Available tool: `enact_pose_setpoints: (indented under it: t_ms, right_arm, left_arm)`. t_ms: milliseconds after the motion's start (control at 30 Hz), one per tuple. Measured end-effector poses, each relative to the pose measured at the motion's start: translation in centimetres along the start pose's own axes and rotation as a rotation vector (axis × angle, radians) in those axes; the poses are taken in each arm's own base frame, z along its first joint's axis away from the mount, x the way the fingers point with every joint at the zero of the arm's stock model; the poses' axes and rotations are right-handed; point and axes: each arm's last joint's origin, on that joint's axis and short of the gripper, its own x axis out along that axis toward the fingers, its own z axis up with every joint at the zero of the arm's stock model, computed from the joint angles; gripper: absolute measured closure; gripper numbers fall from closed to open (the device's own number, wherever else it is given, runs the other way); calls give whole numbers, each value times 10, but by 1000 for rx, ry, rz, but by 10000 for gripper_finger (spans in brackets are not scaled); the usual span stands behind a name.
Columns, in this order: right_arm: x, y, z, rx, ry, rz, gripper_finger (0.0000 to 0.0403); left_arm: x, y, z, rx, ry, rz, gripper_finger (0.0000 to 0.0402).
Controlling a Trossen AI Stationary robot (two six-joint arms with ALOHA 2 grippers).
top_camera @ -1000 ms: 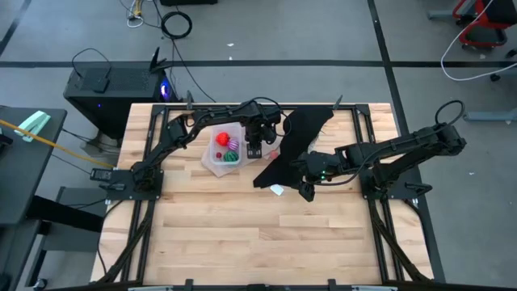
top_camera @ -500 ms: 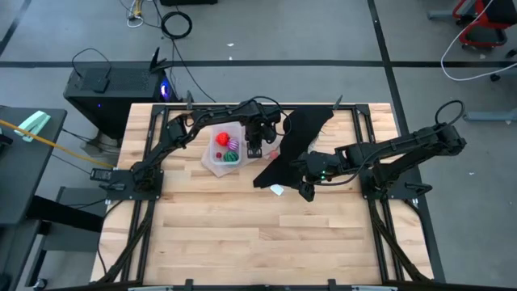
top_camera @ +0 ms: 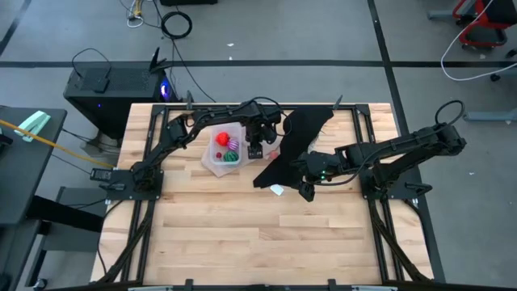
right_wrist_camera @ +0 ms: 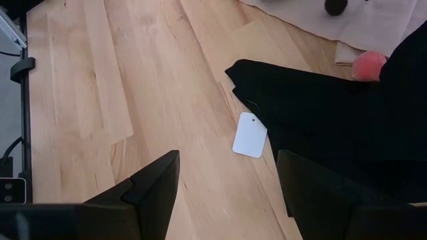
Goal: Pick and placing Produce into tupperware
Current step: Put the black cherry into the transparent bin
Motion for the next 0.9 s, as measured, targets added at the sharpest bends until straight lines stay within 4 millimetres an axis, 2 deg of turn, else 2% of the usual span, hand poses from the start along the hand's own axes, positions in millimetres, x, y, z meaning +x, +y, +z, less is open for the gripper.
enact_pose_setpoints:
  t_ms: [200, 900]
  right_arm:
    - [0, 0, 0, 0, 0, 0, 144]
    - [0, 0, 0, 0, 0, 0, 144]
  left_arm:
    - [0, 1, 1, -4, -6, 18, 177]
    - [0, -1, -7, 27, 84, 26, 173]
